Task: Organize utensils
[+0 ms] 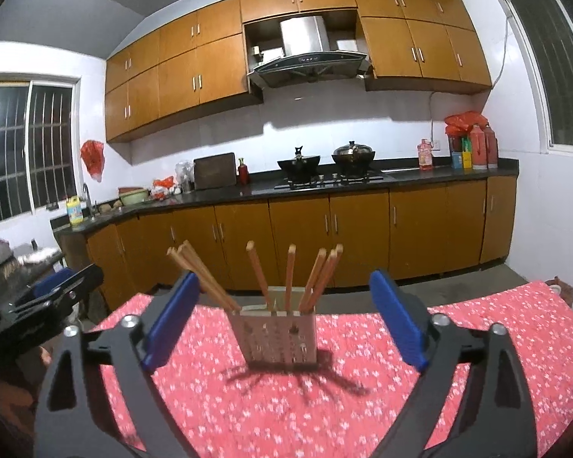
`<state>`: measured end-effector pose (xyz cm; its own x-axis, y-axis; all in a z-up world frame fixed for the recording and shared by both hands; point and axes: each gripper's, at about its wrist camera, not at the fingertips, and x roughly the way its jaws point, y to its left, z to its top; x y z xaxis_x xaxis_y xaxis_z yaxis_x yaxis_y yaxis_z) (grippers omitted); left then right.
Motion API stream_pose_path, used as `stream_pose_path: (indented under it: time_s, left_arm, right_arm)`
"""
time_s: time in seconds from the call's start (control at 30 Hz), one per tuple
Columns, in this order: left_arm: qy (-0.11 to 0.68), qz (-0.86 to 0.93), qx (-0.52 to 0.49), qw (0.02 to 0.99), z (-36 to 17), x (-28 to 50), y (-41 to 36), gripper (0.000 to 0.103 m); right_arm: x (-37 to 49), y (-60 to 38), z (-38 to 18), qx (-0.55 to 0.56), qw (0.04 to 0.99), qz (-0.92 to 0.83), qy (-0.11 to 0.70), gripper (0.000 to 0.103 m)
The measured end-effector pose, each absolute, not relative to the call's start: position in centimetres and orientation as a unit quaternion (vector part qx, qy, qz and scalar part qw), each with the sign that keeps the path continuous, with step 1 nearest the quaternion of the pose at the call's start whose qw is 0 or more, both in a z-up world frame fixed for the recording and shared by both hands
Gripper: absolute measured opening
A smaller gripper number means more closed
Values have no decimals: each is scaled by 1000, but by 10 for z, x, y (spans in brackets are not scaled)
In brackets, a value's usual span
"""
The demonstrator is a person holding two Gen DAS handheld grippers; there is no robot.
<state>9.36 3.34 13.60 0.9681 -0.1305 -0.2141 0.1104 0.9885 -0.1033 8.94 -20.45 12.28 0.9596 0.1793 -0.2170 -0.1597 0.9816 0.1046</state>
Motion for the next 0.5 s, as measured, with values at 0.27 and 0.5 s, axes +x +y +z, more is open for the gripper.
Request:
stream_pose_path:
  time_s: [0.27,0.5]
  left_arm:
    - [113,-34,-10,993,106,56,28,101]
    - [119,-24,12,992,85,38,26,101]
  right_arm:
    - [52,-193,94,22,990,79,117,99]
    - [34,-190,66,7,987,70,142,99]
